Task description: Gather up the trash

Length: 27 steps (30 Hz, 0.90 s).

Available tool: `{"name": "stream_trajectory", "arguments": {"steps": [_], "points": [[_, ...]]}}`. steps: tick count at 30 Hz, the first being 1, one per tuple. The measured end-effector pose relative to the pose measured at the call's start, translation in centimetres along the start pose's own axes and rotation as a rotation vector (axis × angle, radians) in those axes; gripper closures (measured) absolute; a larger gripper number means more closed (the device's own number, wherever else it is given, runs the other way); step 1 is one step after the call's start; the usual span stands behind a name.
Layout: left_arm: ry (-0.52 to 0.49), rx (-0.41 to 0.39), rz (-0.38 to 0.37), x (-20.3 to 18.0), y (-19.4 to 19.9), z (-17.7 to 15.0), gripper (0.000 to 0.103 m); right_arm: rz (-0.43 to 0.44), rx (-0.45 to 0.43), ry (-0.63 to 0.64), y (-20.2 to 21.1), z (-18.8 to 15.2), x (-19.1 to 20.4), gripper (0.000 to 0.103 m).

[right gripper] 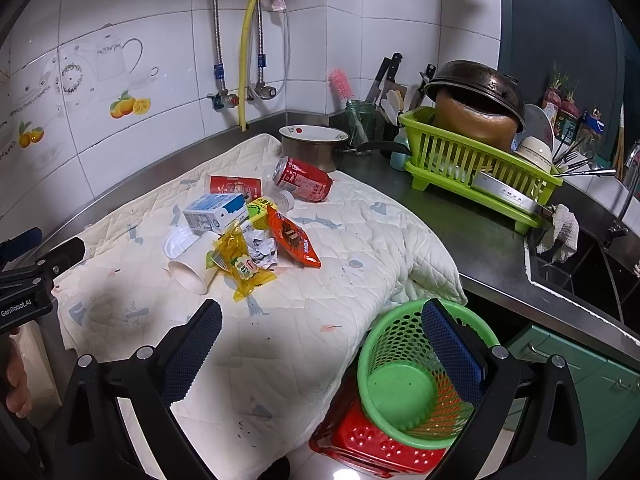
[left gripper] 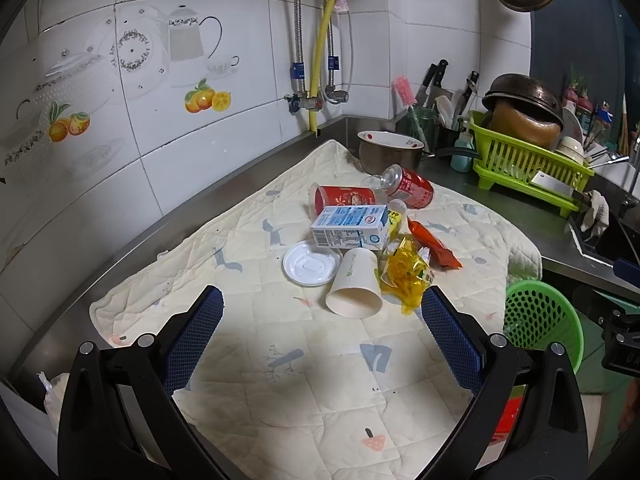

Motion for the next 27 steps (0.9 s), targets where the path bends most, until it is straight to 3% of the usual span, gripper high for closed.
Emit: {"name": "stream_trajectory", "arguments": {"steps": [27], "points": [[0.001,-0.018,-0.006,-0.05,0.54,0.68,0.005,0.000,-0.011,-0.009,0.84,0.02,-0.41,0.006]]}}
Point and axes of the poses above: each gripper's, at about its wrist camera, not at the fingertips, and y roughly against the way its jaws point, x to its left, z to its top, the point moved 4 cm from there along -y, roughly the way its jaws point, and after that the axes turned 13 degrees about -y, right-handed, at the moved point
